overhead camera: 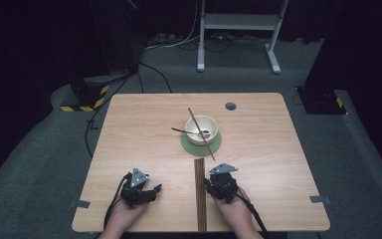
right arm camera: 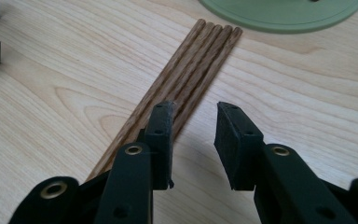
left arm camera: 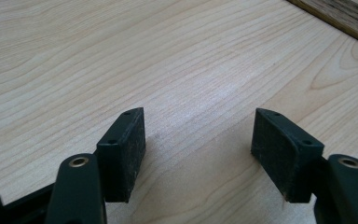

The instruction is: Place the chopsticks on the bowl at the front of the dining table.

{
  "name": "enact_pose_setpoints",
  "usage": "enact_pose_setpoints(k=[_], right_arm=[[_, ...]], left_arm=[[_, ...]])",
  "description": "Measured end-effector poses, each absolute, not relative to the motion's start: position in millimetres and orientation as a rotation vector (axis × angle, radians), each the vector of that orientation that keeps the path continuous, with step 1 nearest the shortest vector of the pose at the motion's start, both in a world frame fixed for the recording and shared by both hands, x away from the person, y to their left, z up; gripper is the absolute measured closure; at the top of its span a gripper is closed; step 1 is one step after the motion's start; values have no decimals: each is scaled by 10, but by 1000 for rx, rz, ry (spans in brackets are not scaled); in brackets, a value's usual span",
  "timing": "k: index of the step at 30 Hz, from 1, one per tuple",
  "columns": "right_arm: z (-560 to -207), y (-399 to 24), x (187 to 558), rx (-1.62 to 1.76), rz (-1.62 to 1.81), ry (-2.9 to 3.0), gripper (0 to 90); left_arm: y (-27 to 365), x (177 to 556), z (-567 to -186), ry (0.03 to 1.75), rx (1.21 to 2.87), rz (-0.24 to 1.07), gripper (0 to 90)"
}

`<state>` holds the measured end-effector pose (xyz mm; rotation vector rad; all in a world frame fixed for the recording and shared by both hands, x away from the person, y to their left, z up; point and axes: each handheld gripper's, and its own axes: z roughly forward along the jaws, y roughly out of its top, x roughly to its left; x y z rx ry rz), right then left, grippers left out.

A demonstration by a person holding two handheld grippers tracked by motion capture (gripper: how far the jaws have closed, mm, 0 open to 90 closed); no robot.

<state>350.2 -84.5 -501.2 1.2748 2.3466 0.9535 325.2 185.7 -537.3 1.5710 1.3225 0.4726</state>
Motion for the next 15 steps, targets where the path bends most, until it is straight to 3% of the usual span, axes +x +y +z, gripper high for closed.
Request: enact_pose_setpoints(k=[15], right_arm=[[-5067, -776, 3549, 1279, 947, 2361, 685]], left_arm=[[1858, 3252, -5373, 1322, 1572, 472, 352]])
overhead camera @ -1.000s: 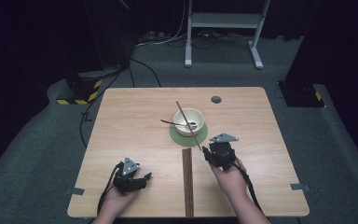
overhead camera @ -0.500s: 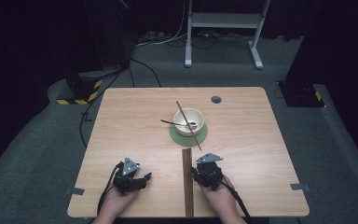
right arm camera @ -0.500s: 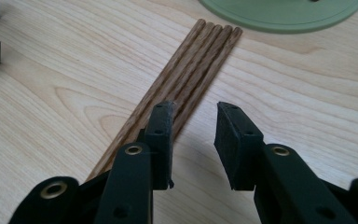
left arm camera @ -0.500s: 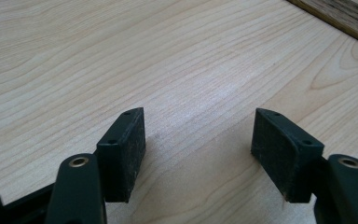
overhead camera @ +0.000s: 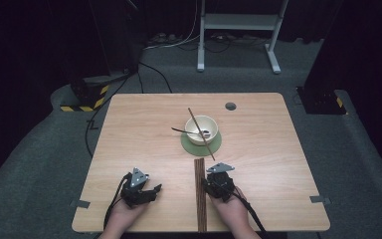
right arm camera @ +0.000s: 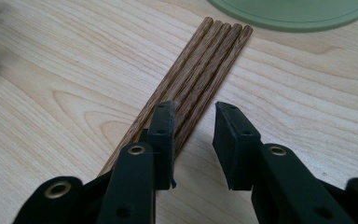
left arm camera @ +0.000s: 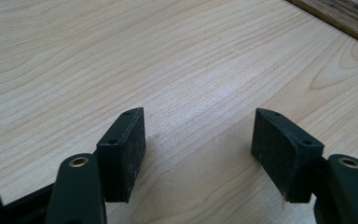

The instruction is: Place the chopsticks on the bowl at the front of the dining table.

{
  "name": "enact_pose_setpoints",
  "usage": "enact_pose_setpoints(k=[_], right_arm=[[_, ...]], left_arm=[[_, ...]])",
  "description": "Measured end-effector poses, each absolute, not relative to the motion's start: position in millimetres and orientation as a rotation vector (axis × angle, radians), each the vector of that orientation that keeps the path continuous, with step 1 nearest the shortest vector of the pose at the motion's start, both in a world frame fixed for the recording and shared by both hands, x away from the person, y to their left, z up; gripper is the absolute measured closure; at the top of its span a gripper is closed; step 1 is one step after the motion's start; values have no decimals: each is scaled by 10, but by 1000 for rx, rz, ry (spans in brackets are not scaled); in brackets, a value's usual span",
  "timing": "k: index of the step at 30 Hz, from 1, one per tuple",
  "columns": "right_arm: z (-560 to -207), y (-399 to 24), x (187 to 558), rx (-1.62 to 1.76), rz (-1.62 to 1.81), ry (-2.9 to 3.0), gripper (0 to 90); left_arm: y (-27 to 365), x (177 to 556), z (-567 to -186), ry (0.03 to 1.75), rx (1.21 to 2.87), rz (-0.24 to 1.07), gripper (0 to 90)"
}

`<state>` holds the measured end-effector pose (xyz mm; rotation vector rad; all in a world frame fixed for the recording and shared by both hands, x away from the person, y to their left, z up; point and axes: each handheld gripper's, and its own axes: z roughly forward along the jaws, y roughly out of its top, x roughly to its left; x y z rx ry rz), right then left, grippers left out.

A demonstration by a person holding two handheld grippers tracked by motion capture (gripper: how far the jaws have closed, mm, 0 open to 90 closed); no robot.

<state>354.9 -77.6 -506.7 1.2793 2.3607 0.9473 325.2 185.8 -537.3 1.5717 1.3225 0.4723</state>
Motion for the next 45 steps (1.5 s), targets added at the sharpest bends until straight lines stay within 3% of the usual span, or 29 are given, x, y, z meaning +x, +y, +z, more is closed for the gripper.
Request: enact_pose_setpoints(k=[26, 39, 45], right_arm=[[-5120, -808, 3571, 1282, 888, 2350, 706], [-5107, -1278, 3742, 1364, 839, 2272, 792], [-5095, -1313, 3769, 1373, 836, 2266, 765]], left_arm=[[1858, 3252, -5373, 1322, 1572, 472, 352], [1858, 3252, -5373, 1321, 1572, 472, 351], [1858, 3252, -5373, 1321, 1573, 472, 351]])
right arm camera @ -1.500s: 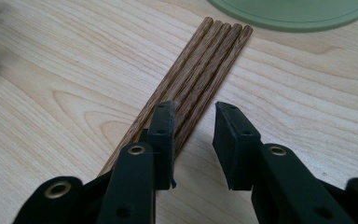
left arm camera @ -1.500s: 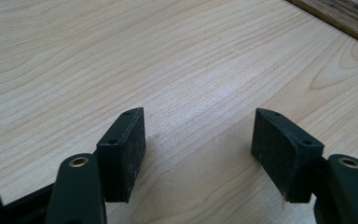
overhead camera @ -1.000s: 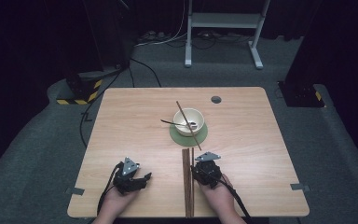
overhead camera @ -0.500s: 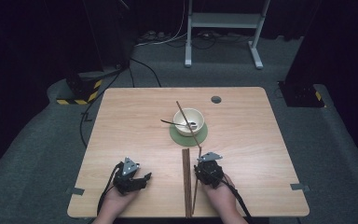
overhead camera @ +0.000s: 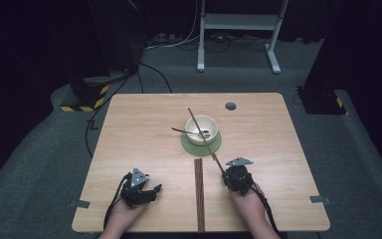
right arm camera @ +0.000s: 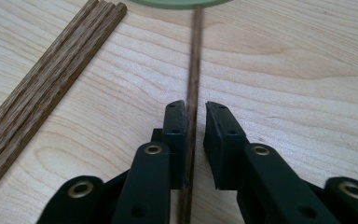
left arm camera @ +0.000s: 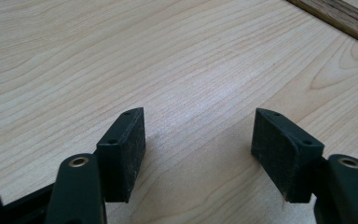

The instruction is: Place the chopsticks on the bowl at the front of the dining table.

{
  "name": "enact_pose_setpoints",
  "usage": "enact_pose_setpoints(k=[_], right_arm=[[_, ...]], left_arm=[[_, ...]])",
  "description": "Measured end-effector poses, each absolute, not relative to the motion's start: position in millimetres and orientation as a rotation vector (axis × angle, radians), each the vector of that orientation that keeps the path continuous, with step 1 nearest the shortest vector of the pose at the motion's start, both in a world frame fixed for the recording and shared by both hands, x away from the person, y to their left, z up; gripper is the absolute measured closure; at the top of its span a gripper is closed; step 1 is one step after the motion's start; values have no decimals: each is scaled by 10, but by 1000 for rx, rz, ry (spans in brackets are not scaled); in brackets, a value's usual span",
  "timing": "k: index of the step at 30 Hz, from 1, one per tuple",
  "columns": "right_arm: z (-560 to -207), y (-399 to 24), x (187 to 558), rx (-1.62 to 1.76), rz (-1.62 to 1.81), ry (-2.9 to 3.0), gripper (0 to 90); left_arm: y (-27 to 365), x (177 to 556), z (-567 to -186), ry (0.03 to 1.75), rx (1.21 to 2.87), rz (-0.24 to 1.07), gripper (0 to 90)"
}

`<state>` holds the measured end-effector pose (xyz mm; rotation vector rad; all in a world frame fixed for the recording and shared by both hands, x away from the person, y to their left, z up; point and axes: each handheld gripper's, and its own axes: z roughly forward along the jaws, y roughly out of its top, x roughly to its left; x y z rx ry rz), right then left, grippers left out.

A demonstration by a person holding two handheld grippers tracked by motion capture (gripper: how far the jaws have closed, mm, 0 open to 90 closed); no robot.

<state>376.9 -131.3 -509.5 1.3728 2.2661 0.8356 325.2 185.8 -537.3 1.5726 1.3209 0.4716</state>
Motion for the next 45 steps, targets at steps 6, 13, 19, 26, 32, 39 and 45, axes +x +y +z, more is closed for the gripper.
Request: enact_pose_setpoints(k=[6, 13, 19, 26, 32, 39, 45], right_arm=[[-5090, -1352, 3675, 1370, 828, 2281, 746], [-5092, -1408, 3574, 1319, 810, 2313, 650], [-5082, -1407, 3584, 1318, 796, 2329, 624], [-5069, -1356, 3626, 1306, 780, 2342, 756], [-5052, -1375, 3652, 1305, 758, 2360, 837], [-4940, -1461, 3669, 1321, 786, 2322, 841], [-4710, -1571, 3743, 1330, 822, 2265, 841]], left_arm=[[1858, 3252, -5373, 1321, 1572, 472, 352], [1858, 3252, -5373, 1321, 1573, 471, 352], [1858, 3252, -5373, 1321, 1573, 471, 352], [1858, 3252, -5373, 1321, 1572, 470, 351], [1858, 3252, -5373, 1320, 1573, 471, 351], [1858, 3252, -5373, 1321, 1573, 471, 351], [1859, 3252, -5373, 1320, 1574, 471, 351]])
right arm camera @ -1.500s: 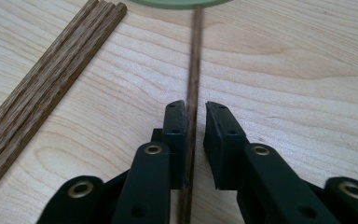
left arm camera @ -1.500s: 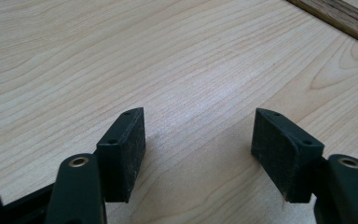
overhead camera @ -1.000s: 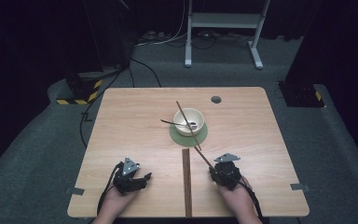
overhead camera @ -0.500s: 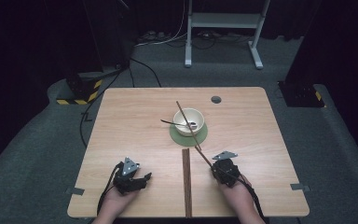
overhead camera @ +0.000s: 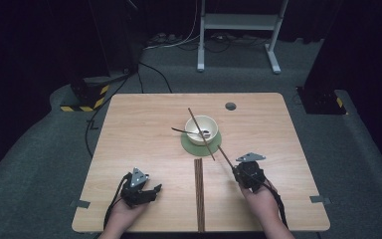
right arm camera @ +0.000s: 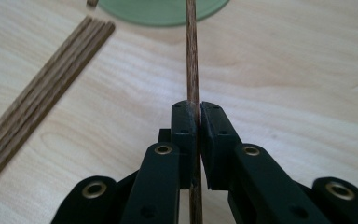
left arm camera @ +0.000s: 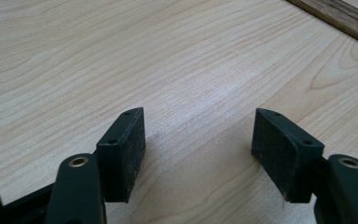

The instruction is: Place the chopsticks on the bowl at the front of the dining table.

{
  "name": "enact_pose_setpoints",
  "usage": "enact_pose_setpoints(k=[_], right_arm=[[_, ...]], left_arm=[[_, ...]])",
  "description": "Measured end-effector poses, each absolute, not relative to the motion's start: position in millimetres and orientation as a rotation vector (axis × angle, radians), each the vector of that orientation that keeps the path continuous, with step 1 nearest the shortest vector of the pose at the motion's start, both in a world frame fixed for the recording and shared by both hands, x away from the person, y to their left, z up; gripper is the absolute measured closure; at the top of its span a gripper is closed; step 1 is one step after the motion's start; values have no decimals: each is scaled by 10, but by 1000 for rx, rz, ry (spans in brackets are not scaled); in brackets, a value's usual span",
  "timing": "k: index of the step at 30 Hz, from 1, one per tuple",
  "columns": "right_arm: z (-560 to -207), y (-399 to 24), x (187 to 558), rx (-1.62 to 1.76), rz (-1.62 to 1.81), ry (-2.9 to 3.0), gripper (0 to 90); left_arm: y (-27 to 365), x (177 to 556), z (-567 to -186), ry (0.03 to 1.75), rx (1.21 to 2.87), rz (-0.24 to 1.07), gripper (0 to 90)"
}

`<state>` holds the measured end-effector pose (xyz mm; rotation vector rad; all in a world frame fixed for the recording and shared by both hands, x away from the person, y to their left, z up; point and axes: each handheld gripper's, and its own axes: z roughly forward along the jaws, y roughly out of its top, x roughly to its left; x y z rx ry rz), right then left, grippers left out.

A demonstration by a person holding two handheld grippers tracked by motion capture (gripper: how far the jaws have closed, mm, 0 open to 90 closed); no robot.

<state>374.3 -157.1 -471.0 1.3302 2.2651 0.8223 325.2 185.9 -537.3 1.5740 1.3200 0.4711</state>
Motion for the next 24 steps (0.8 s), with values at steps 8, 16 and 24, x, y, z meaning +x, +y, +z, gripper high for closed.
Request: enact_pose_setpoints(k=[8, 16, 24], right_arm=[[-4468, -1525, 3872, 1311, 856, 2224, 841], [-4282, -1270, 4205, 1298, 878, 2221, 841], [-4196, -968, 4592, 1306, 856, 2198, 841]], left_arm=[[1858, 3253, -5373, 1321, 1572, 471, 351], [1858, 3253, -5373, 1320, 1573, 471, 351], [1857, 3252, -5372, 1314, 1582, 469, 351]])
